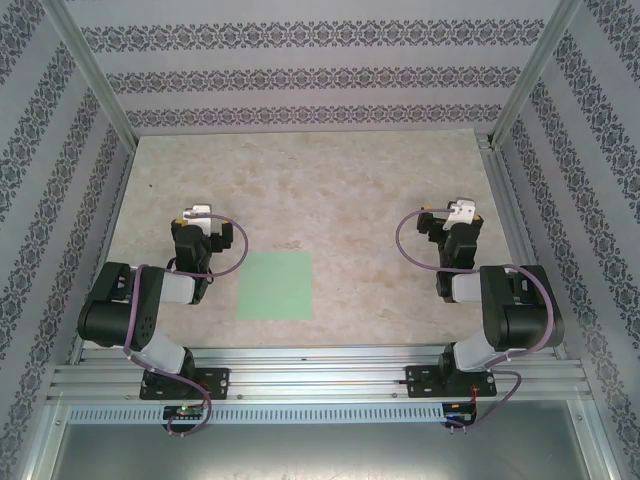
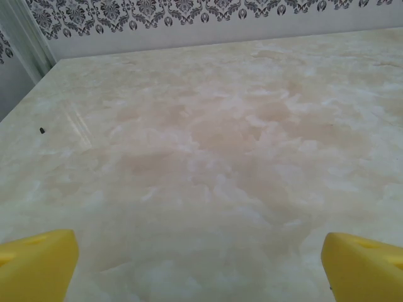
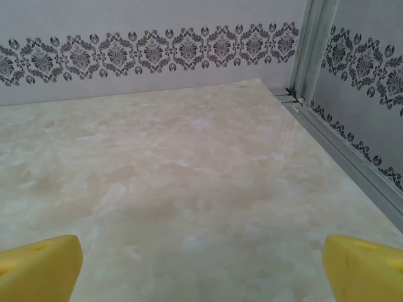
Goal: Fold a paper plane with a square sheet of paper (fold left side to right side)
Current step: Pick up the square sheet of paper from the bottom-center of the table.
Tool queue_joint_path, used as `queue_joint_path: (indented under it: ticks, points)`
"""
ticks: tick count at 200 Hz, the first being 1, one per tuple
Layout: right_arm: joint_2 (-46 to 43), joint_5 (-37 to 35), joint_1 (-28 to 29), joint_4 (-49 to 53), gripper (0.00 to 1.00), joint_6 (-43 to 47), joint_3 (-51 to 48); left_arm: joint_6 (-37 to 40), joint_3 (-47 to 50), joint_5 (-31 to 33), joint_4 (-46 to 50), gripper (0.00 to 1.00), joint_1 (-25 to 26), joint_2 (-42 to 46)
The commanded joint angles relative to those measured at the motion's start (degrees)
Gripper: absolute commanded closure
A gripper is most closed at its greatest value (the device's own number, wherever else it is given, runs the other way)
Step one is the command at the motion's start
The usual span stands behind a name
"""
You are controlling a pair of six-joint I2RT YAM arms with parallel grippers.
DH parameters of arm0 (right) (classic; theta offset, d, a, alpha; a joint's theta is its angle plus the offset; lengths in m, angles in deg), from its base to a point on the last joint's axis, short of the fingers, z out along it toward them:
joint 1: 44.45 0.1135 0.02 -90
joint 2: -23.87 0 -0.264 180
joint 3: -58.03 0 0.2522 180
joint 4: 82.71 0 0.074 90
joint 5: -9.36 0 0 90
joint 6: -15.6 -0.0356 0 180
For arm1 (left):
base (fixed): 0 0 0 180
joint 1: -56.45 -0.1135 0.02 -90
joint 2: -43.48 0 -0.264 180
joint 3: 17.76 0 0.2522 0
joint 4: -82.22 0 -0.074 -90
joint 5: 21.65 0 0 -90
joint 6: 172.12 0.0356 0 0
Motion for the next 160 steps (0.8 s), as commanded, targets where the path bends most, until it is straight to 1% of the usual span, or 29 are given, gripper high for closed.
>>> queue_joint_path:
  ticks: [1, 125, 137, 146, 151, 154, 160]
  points:
    - [0.1, -0.9, 0.5, -2.2, 0.02, 0.0, -0.7, 0.0, -1.2, -1.2, 0.4, 0.0, -0.6, 0.3]
    - [0.1, -0.7, 0.3, -2.0, 0.02, -0.1, -0.7, -0.2, -1.2, -1.6, 0.5, 0.0, -0.8, 0.8]
    - [-0.5, -1.2, 0.4, -1.9, 0.02, -0.4, -0.7, -0.4, -2.3, -1.0, 4.5, 0.0, -0.8, 3.4]
    - [-2.8, -2.1, 0.4, 0.7, 0.02, -0.6, -0.7, -0.4, -3.8, -0.5, 10.6, 0.0, -0.8, 7.3]
    - [-4.9, -3.0, 0.5, 3.5, 0.02, -0.6, -0.7, -0.8, -4.9, 0.0, 14.8, 0.0, -0.9, 10.0]
    - [-6.3, -3.7, 0.6, 5.3, 0.02, -0.8, 1.2, -1.5, -5.7, 0.5, 17.7, 0.0, -0.8, 11.4]
    - [-9.3, -5.1, 0.8, 12.8, 0.02, -1.3, 3.0, -3.6, -8.0, 1.5, 24.1, 0.0, -0.8, 14.8]
